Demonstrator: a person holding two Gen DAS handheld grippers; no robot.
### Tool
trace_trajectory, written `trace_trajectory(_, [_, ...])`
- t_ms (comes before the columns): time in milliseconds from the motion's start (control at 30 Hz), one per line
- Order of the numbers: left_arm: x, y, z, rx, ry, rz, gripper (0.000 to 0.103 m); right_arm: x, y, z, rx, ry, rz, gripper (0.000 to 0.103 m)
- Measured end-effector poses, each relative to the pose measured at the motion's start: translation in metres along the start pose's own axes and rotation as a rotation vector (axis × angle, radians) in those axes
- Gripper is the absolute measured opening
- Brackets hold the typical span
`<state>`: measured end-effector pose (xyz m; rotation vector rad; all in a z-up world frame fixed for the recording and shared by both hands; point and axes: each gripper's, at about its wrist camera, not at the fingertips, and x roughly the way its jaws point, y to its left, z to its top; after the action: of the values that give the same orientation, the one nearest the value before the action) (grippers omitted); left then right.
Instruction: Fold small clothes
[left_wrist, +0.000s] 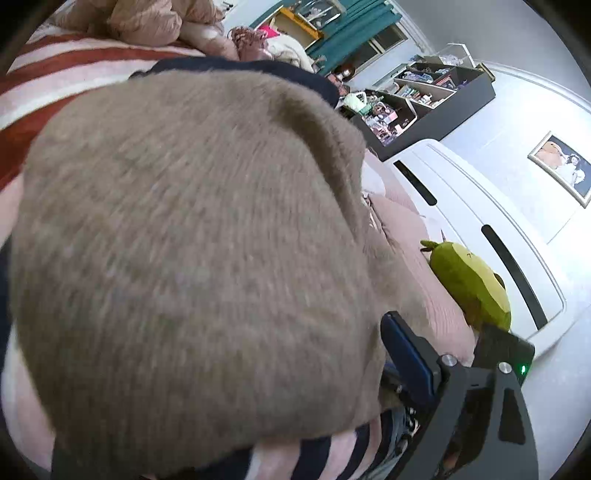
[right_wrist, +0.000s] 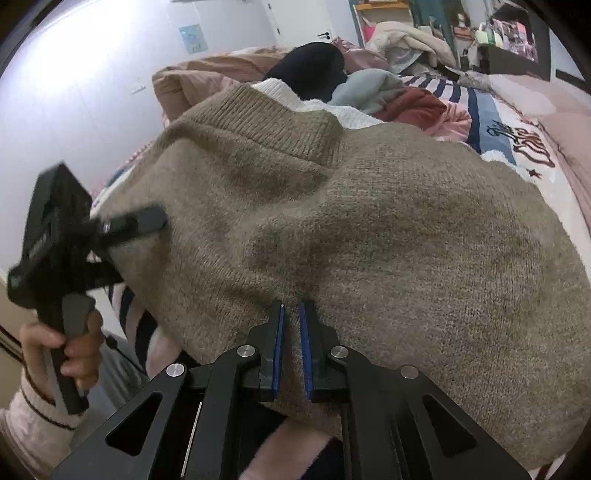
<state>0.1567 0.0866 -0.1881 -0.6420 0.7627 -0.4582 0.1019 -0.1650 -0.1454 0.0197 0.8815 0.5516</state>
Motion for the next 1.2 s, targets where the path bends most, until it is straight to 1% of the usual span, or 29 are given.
trace_trajectory(33, [0.001,-0.008,0.004,0.030,-0.004,0.011,0.082,-0.001,0.000,0.000,0.002,0.000,0.000,0.002])
trace_trajectory(67, [0.001,-0.013,0.005,0.057,-0.007,0.024,0.067,-0.001,-0.002,-0.001,0.008,0.000,0.005,0.002])
trace_trajectory(100, [0.001,-0.023,0.009,0.106,-0.015,0.041,0.058,-0.001,-0.004,-0.001,0.019,-0.001,0.013,0.002])
trace_trajectory(133, [0.001,-0.031,0.012,0.146,-0.015,0.056,0.047,-0.001,-0.005,-0.001,0.028,-0.002,0.019,0.002])
trace_trajectory(233, [0.003,-0.063,0.015,0.313,-0.023,0.143,0.034,-0.006,-0.008,-0.003,0.049,-0.011,0.039,0.003])
trace_trajectory(267, [0.004,-0.074,0.013,0.365,-0.032,0.167,0.031,-0.010,-0.010,-0.002,0.062,-0.016,0.060,0.004])
trace_trajectory(333, [0.004,-0.090,0.011,0.451,-0.035,0.186,0.029,-0.019,-0.017,0.000,0.094,-0.019,0.097,0.007])
trace_trajectory(367, [0.007,-0.100,0.011,0.488,-0.030,0.178,0.028,-0.028,-0.024,0.000,0.113,-0.029,0.120,0.007])
trace_trajectory(400, [0.008,-0.106,0.012,0.513,-0.024,0.165,0.028,-0.037,-0.029,0.000,0.118,-0.043,0.121,0.007])
trace_trajectory(467, [0.015,-0.124,0.011,0.586,-0.012,0.140,0.028,-0.060,-0.043,-0.004,0.113,-0.077,0.058,0.007])
trace_trajectory(567, [0.028,-0.151,0.001,0.676,0.006,0.139,0.028,-0.098,-0.070,-0.014,0.141,-0.136,-0.030,0.008])
trace_trajectory(633, [0.040,-0.166,-0.011,0.721,0.036,0.122,0.028,-0.120,-0.088,-0.023,0.167,-0.160,-0.055,0.008])
trace_trajectory(700, [0.057,-0.180,-0.026,0.776,0.082,0.097,0.028,-0.139,-0.101,-0.033,0.183,-0.184,-0.088,0.008])
trace_trajectory(733, [0.068,-0.186,-0.036,0.805,0.119,0.083,0.028,-0.146,-0.107,-0.036,0.192,-0.195,-0.102,0.008])
trace_trajectory(833, [0.087,-0.189,-0.056,0.838,0.205,0.047,0.031,-0.170,-0.129,-0.052,0.245,-0.237,-0.123,0.008])
trace_trajectory(933, [0.097,-0.187,-0.069,0.852,0.259,-0.003,0.041,-0.183,-0.143,-0.057,0.286,-0.260,-0.127,0.008])
trace_trajectory(967, [0.095,-0.186,-0.070,0.848,0.259,-0.023,0.049,-0.186,-0.146,-0.058,0.295,-0.265,-0.131,0.010])
trace_trajectory(1000, [0.092,-0.185,-0.069,0.831,0.256,-0.046,0.054,-0.189,-0.147,-0.058,0.297,-0.270,-0.135,0.011])
trace_trajectory(1033, [0.089,-0.183,-0.066,0.801,0.256,-0.078,0.065,-0.192,-0.148,-0.056,0.297,-0.276,-0.139,0.011])
trace_trajectory(1067, [0.089,-0.186,-0.061,0.760,0.262,-0.120,0.073,-0.197,-0.145,-0.052,0.290,-0.291,-0.143,0.014])
trace_trajectory(1100, [0.083,-0.183,-0.057,0.726,0.267,-0.157,0.076,-0.200,-0.143,-0.047,0.281,-0.301,-0.141,0.017])
trace_trajectory(1133, [0.080,-0.183,-0.056,0.700,0.272,-0.181,0.079,-0.201,-0.140,-0.041,0.269,-0.314,-0.137,0.027])
trace_trajectory(1167, [0.074,-0.180,-0.053,0.683,0.280,-0.193,0.080,-0.205,-0.133,-0.031,0.244,-0.333,-0.125,0.038])
trace_trajectory(1200, [0.067,-0.180,-0.053,0.673,0.283,-0.193,0.081,-0.207,-0.126,-0.022,0.219,-0.343,-0.116,0.041])
